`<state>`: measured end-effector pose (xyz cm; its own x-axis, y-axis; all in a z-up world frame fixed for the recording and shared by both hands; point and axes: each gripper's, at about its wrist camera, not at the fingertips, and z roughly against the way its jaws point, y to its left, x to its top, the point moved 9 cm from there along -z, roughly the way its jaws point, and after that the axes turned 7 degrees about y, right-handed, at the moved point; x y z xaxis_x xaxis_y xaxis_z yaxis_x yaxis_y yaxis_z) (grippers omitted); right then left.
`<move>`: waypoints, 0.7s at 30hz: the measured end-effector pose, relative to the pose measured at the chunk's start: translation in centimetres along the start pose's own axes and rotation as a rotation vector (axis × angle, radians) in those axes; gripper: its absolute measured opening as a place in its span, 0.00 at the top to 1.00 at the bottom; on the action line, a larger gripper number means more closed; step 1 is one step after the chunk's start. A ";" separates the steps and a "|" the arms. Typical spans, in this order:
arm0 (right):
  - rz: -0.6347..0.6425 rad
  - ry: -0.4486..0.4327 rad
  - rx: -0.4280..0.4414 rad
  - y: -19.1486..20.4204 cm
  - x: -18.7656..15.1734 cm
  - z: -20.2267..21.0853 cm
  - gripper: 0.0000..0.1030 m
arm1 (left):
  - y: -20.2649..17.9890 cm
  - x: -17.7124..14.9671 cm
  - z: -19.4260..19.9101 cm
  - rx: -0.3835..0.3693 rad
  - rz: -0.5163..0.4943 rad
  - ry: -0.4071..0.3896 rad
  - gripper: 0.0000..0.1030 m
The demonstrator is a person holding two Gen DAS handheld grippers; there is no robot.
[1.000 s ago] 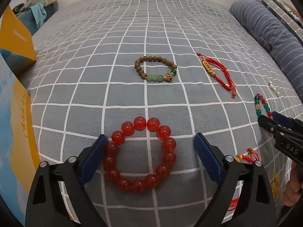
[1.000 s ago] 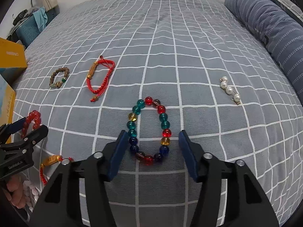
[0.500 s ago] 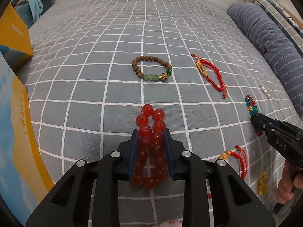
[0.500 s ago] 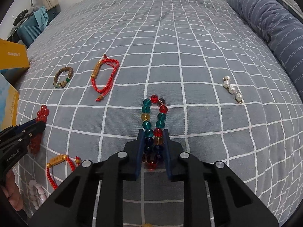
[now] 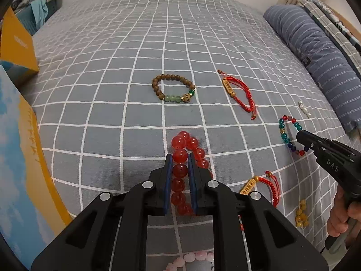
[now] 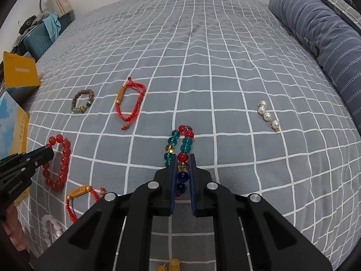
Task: Organize jewelry
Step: 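Lift both bracelets and carry them over the white cardboard box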
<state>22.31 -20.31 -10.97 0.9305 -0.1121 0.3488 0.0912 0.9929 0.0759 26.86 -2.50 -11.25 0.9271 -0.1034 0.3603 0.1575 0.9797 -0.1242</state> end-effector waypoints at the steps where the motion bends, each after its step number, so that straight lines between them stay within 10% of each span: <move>1: 0.000 -0.002 0.000 0.0 0.0 0.1 0.91 | 0.1 -0.1 0.2 -0.001 0.000 -0.003 0.87; 21: 0.019 -0.086 0.004 0.9 1.4 4.8 0.91 | -1.8 0.7 6.0 0.002 -0.037 -0.074 0.87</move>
<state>22.03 -19.78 -5.97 0.8981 -0.0966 0.4291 0.0726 0.9948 0.0720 25.14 -3.33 -5.22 0.8927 -0.1265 0.4324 0.1906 0.9757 -0.1081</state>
